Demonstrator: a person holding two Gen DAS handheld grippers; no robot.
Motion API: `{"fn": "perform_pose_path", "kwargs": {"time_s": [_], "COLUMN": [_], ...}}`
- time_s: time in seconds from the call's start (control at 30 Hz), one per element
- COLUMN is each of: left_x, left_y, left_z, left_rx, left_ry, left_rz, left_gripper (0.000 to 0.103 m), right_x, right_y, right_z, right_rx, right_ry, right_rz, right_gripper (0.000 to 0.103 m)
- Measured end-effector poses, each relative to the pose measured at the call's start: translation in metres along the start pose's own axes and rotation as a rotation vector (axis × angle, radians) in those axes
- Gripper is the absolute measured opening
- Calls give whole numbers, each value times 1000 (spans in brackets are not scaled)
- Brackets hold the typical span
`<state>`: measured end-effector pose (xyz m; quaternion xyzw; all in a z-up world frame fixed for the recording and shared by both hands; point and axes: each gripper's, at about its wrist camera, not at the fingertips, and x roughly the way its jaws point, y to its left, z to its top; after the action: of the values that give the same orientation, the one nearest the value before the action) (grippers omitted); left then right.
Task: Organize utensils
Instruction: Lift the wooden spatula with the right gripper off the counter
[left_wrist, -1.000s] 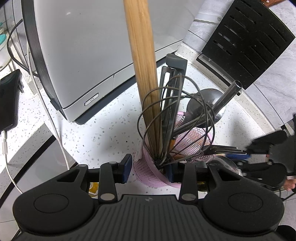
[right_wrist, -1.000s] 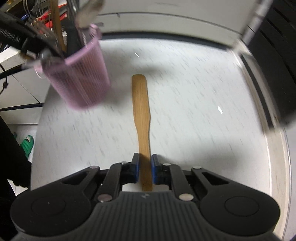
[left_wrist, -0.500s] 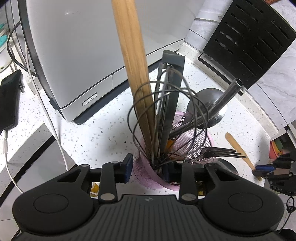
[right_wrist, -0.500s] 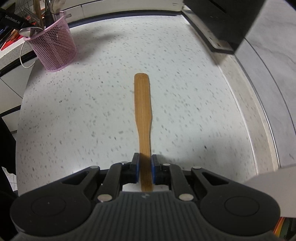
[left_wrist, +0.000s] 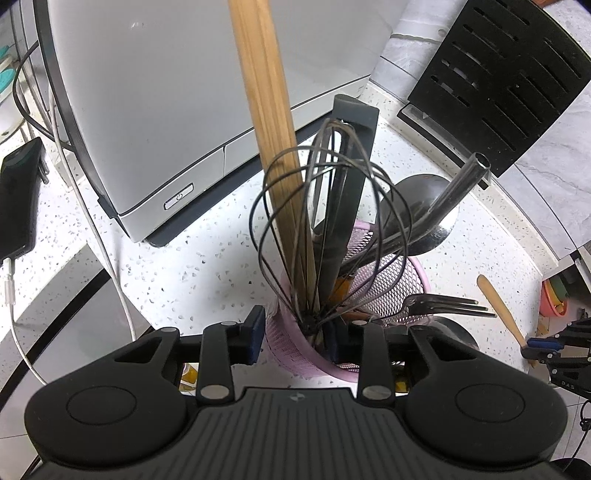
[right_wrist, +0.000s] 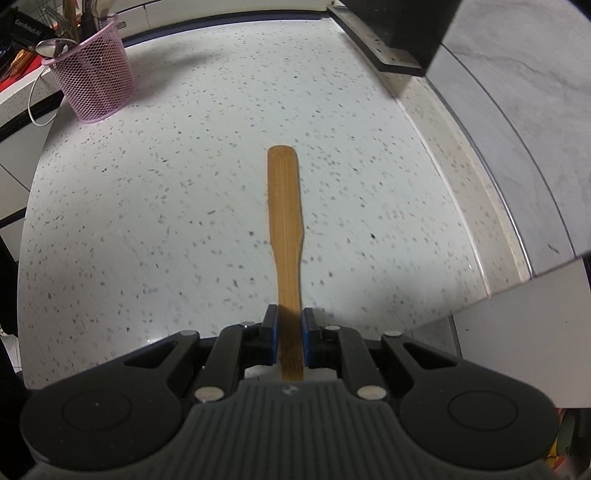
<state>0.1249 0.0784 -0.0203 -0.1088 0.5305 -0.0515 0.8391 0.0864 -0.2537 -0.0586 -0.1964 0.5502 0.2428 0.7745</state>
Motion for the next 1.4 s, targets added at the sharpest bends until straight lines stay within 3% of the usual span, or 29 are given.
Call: {"fn": "perform_pose_path", "kwargs": {"time_s": [0.23,0.33,0.4,0.53,0.67,0.83,1.07,1.2,1.4], "left_x": [1,1,2,3,4,3,4,7,8], "left_y": [0,1,3,5,6,5,3,0,0], "left_z": [-1,-1,-1,0,0,0,1,1,1], "left_rx": [-1,-3,-5,-9,-10,-8,-14,-11,-15], "left_ry": [1,3,5,12,14,12,17,18,21], "left_rz": [2,-3,-7,-19,-19,-15,-10,4,5], "left_gripper": [38,38,38,38,39,39,39,39,39], "right_x": [0,-10,-21,-36,-28,-5,22,26,35], "right_y": [-4,-8,-14,-40,-65,-73,-89,-89,-87], "right_z": [-6,-13,-21,-49,-87,-121,-159,-165,-165], "right_rx": [28,85,163,433,670,803,1007,1027,1039], "right_ry": [-16,-71,-131,-256,-324,-322,-424,-477,-479], "right_rz": [-7,-3,22,113,293,401,608,659,696], "right_gripper": [10,20,20,30,32,35,35,35,35]}}
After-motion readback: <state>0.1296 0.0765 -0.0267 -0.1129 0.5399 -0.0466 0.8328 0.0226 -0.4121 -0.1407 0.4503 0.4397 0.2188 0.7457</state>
